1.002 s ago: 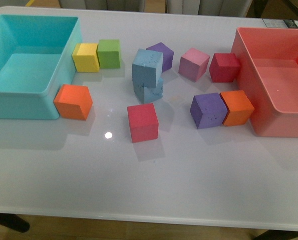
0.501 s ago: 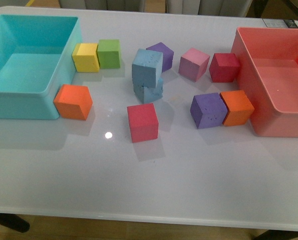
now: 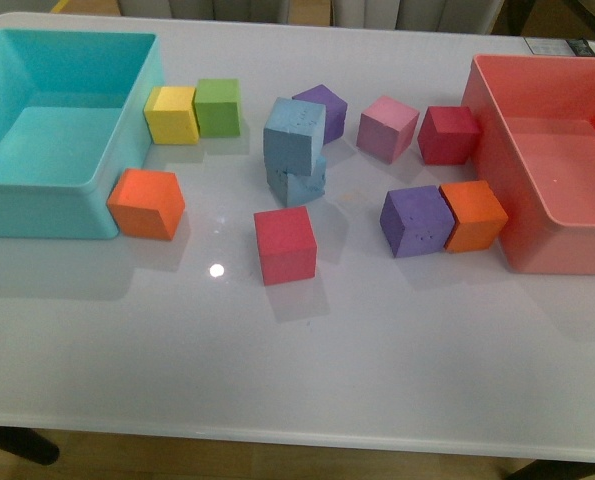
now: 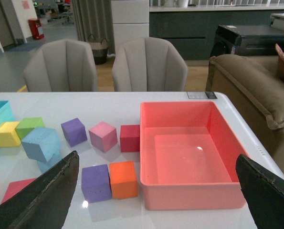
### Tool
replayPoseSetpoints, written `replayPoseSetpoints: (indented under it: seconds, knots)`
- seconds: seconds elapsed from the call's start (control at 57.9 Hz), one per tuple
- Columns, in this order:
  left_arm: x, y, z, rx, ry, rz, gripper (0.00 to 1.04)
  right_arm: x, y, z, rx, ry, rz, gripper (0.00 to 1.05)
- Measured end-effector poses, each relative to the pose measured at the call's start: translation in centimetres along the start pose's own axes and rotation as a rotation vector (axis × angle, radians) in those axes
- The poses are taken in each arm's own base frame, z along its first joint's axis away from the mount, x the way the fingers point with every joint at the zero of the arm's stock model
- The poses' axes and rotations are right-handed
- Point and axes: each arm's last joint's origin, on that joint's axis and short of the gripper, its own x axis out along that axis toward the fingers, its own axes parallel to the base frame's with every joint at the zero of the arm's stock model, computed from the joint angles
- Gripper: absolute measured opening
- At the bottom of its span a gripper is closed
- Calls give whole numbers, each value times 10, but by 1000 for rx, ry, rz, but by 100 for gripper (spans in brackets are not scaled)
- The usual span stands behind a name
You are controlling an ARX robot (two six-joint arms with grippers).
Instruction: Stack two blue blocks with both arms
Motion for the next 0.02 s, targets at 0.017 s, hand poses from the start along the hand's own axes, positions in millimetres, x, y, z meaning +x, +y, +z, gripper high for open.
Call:
replayPoseSetpoints:
  seconds: [0.017]
  knots:
    - [0, 0, 0, 0, 0, 0, 96, 0, 0, 0, 0, 0, 0, 96]
